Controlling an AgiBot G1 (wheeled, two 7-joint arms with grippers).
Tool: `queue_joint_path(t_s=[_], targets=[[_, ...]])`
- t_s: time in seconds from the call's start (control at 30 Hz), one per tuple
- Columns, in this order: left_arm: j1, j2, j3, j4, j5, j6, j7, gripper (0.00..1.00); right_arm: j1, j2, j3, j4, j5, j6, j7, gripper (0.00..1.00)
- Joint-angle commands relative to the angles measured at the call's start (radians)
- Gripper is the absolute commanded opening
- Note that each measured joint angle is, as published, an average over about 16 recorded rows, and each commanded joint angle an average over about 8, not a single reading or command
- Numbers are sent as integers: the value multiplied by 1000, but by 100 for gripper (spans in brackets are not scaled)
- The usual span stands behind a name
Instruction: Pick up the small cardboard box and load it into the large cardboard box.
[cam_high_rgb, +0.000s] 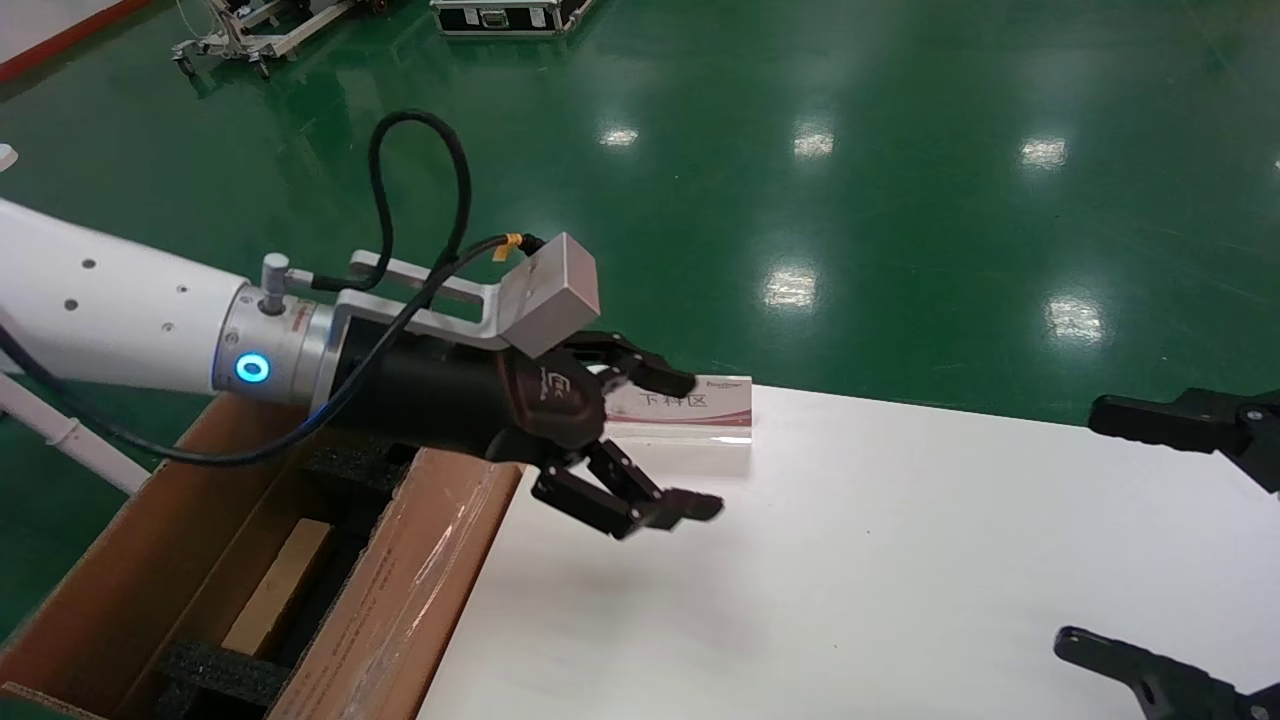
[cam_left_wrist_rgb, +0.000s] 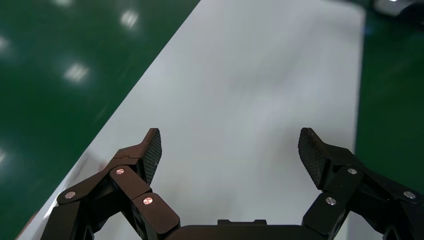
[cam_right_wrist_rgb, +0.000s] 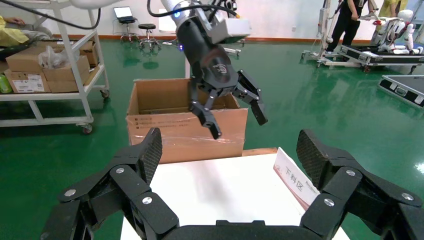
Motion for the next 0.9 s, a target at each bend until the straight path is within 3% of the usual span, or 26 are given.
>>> queue_joint_path(t_s=[0.03, 0.6, 0.73, 0.9], targets=[[47, 7, -60, 1, -24, 22, 30, 100, 0, 0, 1, 0, 0, 0, 0, 100], [438, 66, -563, 6, -220, 202, 280, 100, -2, -2, 6, 2, -4, -2, 3, 100], [485, 73, -624, 7, -245, 225, 310, 100, -2, -3, 7, 2, -5, -3, 4, 100], [491, 74, -632, 8, -248, 228, 315, 100, -2, -3, 8, 3, -6, -3, 5, 100]])
